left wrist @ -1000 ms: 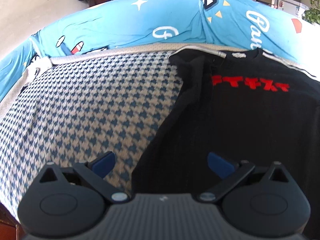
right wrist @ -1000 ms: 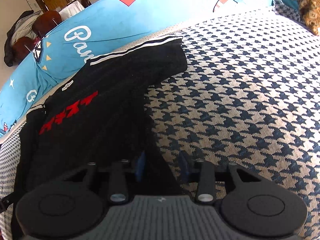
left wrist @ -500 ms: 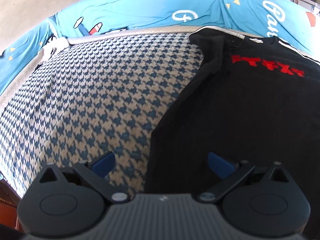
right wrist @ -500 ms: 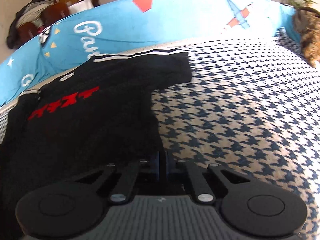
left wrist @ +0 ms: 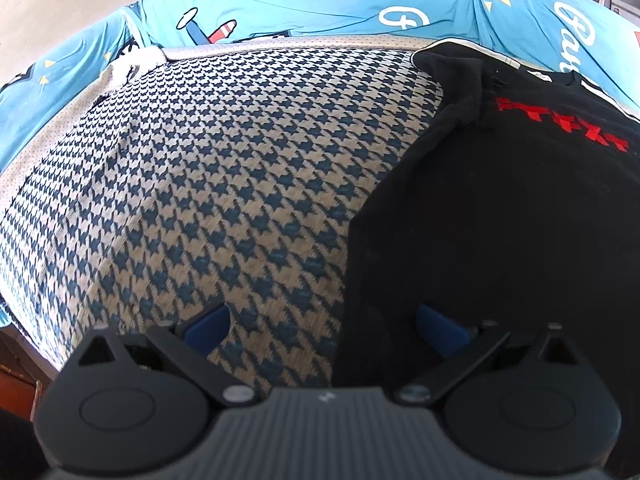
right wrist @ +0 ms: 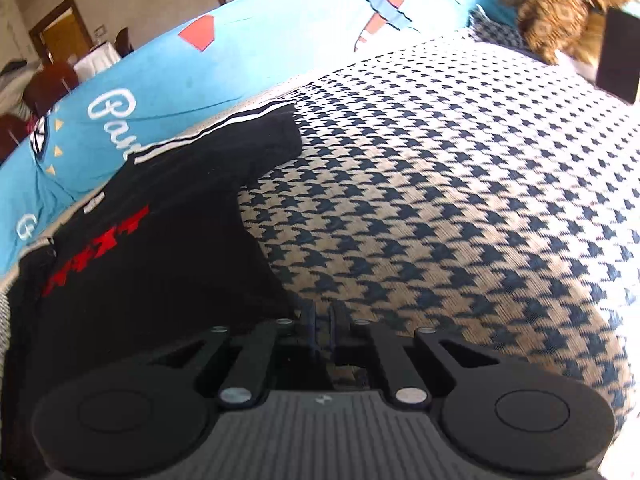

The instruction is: Fold clothes

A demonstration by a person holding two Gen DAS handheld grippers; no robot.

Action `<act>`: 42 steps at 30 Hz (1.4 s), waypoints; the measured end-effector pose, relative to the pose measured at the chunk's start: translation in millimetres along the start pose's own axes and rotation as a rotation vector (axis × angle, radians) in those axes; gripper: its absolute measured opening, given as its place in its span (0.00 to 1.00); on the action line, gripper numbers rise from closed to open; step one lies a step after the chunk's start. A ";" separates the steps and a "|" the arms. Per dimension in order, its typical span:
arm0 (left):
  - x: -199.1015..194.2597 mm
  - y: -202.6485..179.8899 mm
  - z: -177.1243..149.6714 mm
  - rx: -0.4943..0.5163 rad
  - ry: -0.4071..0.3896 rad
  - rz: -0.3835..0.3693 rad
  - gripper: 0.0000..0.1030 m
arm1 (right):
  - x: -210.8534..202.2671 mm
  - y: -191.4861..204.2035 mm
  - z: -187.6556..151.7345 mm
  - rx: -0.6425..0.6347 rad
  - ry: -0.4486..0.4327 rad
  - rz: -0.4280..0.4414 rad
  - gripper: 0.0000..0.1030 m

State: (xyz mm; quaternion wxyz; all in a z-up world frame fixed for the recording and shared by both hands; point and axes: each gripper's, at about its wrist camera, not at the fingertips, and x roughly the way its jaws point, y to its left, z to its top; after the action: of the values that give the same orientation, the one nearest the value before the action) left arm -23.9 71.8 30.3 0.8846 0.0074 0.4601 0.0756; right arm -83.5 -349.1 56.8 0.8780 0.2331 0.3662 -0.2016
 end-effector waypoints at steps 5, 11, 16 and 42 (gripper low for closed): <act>-11.4 -4.9 -2.6 0.017 -0.041 -0.034 1.00 | -26.3 -8.3 -9.1 -0.016 -0.013 0.059 0.11; -22.1 -14.7 -7.5 0.044 -0.068 -0.071 1.00 | -51.1 -18.5 -27.4 -0.011 0.014 0.098 0.22; -29.7 -23.5 -12.2 0.076 -0.087 -0.085 1.00 | -68.1 -32.6 -40.1 0.035 0.028 0.124 0.34; -29.1 -26.8 -14.5 0.078 -0.076 -0.072 1.00 | -73.0 -18.8 -75.5 -0.077 0.006 0.036 0.06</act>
State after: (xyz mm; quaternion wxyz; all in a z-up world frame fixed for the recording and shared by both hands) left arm -48.7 40.4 43.4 0.9026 0.0282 0.4288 0.0254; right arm -182.4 -308.9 58.6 0.8888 0.2065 0.3719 -0.1708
